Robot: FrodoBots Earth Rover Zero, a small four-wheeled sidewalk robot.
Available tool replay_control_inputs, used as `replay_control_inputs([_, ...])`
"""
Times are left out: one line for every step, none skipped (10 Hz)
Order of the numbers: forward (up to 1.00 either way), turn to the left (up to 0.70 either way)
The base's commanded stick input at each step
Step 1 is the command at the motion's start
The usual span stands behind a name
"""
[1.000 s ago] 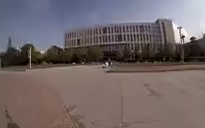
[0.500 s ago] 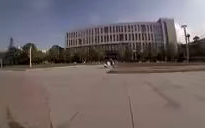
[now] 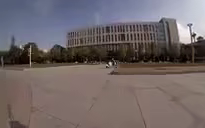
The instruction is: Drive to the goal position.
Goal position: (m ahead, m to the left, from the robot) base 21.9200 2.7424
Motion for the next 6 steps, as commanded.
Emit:
replay_control_inputs([1.0,0.04])
replay_control_inputs([1.0,0.04])
replay_control_inputs([1.0,0.04])
replay_control_inputs([1.0,0.04])
replay_control_inputs([1.0,0.04])
replay_control_inputs([1.0,0.04])
